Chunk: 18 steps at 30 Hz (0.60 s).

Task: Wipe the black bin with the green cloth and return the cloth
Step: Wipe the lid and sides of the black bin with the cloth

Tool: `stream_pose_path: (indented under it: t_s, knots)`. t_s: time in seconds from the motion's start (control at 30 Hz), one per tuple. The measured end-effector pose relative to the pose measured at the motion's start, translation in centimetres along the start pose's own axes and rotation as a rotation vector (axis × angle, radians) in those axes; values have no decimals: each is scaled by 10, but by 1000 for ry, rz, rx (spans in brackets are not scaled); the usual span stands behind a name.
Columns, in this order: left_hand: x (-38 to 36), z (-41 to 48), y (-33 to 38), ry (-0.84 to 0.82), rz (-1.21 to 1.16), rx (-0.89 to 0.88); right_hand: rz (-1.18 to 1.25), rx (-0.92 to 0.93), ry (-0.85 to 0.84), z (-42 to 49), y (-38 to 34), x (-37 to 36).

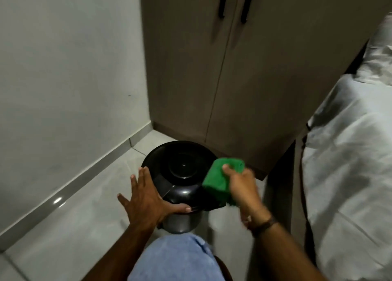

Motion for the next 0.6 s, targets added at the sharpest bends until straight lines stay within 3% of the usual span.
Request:
stream_pose_path:
  t_s: [0.1, 0.27, 0.43, 0.6]
  knots:
    - [1, 2, -1, 0, -13, -8, -437, 264, 159, 33, -26, -14]
    - [-3, 6, -3, 15, 37, -14, -1077, 670, 11, 58, -4, -101]
    - [-4, 7, -3, 5, 90, -21, -1170, 971, -208, 29, 22, -149]
    - [-4, 6, -2, 75, 88, -21, -1109, 1163, -423, 18, 73, -85]
Point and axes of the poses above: each hand's wrist, its own z-axis towards the middle knuckle, its own x-axis out of the back of the hand, y = z × x, the point moved 3 cm from there along z, towards the middle knuckle, and after that the axes turned 12 degrees about -x, right-handed, at the moved point
